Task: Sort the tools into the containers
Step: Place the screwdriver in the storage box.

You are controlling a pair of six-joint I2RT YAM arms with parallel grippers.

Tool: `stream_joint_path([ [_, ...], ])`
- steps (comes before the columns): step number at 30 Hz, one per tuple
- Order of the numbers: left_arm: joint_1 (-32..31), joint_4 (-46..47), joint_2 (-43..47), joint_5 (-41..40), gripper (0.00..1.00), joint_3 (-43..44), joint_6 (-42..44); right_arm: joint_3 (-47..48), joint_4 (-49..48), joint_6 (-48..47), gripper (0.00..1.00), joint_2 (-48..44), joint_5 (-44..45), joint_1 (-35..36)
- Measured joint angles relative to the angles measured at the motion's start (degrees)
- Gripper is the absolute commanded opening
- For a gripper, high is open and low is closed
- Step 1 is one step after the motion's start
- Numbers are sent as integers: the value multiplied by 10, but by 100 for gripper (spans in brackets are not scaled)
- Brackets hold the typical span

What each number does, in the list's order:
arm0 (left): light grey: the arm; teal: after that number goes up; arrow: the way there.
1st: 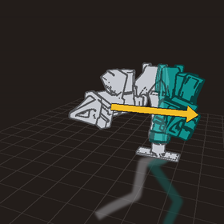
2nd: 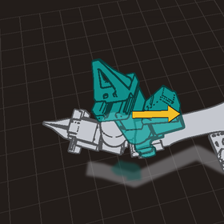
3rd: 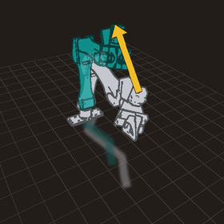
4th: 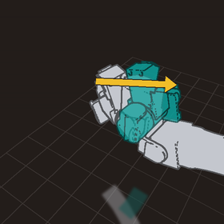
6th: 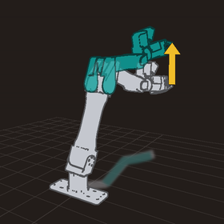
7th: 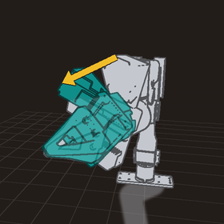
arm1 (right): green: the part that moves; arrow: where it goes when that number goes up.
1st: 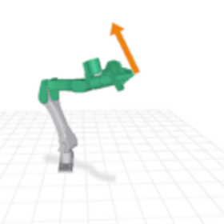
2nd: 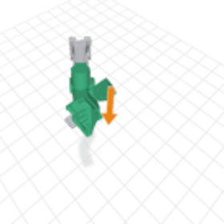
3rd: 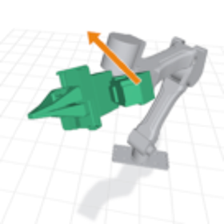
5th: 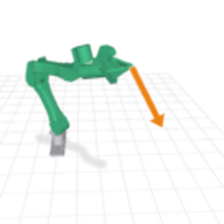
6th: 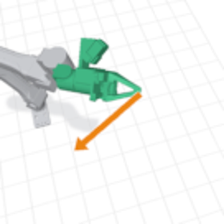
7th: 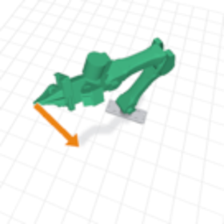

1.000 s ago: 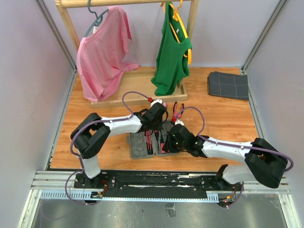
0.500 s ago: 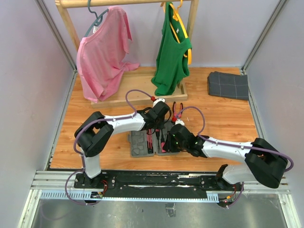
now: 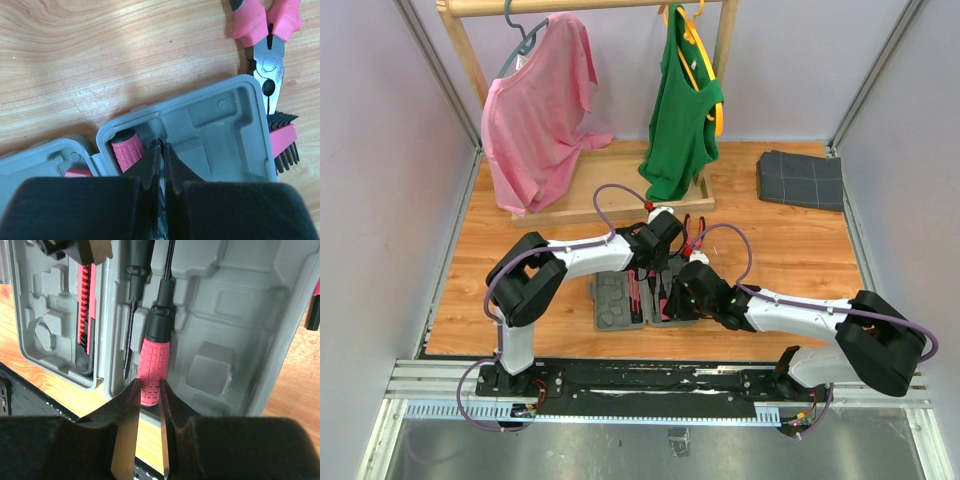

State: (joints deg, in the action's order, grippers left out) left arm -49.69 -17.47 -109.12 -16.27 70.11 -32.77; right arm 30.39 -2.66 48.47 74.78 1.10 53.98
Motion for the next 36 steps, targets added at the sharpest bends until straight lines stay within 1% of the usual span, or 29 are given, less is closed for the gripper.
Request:
stream_joint_path([
  [12,0,-6,-13,0,2,9,14,3,0,0,21,6,2,0],
  [16,0,4,-9,0,1,5,16,16,2,1,17,24,4,0],
  [22,0,22,-10,0,1,1,21,24,-5,15,5,50,9,0],
  [25,0,29,-10,0,1,-2,23,24,-12,28,2,55,10,0],
  [31,0,45,-3,-2,1,-13,24,13,-24,44,3,54,16,1],
  [36,0,74,10,-2,2,-38,25,3,-44,34,5,36,16,3],
])
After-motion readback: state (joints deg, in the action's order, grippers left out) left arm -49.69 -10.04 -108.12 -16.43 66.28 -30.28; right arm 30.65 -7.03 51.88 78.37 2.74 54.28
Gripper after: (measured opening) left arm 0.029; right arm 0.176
